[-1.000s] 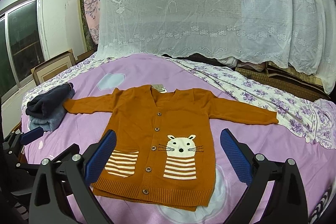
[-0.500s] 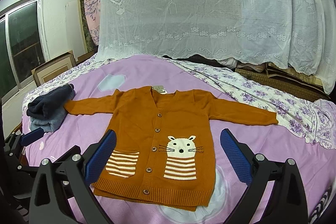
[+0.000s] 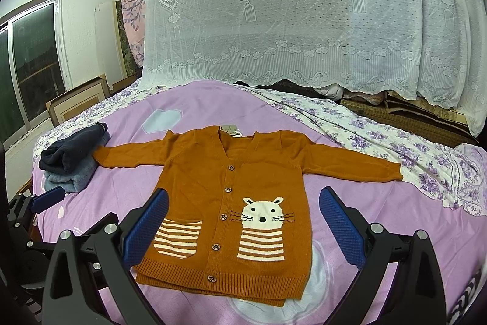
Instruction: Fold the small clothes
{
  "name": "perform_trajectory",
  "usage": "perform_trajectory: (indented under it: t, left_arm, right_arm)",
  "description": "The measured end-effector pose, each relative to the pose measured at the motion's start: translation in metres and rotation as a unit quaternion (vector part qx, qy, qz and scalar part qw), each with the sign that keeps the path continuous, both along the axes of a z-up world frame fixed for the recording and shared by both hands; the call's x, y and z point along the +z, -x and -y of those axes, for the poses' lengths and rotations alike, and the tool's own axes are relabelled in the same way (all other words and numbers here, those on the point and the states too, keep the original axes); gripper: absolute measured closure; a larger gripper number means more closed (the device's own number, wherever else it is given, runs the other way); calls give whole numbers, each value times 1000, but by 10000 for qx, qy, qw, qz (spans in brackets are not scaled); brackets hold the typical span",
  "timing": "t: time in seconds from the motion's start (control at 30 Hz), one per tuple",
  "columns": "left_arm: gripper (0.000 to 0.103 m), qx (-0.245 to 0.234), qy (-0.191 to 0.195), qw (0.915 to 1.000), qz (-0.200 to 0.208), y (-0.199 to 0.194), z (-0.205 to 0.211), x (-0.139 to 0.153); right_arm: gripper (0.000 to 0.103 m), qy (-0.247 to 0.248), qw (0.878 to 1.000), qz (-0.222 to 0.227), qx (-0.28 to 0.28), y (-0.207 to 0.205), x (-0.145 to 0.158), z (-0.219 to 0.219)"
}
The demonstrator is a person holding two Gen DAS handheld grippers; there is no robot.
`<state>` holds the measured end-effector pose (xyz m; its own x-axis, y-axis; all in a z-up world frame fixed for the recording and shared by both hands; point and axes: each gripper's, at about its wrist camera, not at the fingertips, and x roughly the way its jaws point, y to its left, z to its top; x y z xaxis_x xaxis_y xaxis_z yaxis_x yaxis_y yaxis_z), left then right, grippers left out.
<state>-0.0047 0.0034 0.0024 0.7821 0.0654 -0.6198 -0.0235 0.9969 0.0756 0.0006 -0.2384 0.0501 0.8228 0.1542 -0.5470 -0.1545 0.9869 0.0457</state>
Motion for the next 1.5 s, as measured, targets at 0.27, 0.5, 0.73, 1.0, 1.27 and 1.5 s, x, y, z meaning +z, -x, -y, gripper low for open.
perform_trajectory:
  t: [0.27, 0.5, 0.73, 1.0, 1.27, 1.5]
  left_arm:
    - [4, -6, -3, 10000, -21, 1, 0, -1]
    - [4, -14, -9, 10000, -11, 2, 0, -1]
    - [4, -9, -8, 10000, -23, 1, 1, 0]
    - [4, -21, -2, 10000, -68, -1, 0, -4]
    - [4, -92, 27, 9998, -173, -14, -2, -14]
    - [4, -183, 101, 9996, -193, -46, -7, -29]
  right_arm:
    - [3, -1, 10000, 2, 7, 0, 0, 0]
    - [3, -6, 10000, 1, 5, 0, -1, 1]
    - [3, -6, 10000, 0, 6, 0, -1, 0]
    - [3, -7, 10000, -4, 0, -1, -1, 1]
    - [3, -49, 9999, -75, -90, -10, -6, 6]
    - [3, -365, 9992, -1, -156, -33, -26, 24]
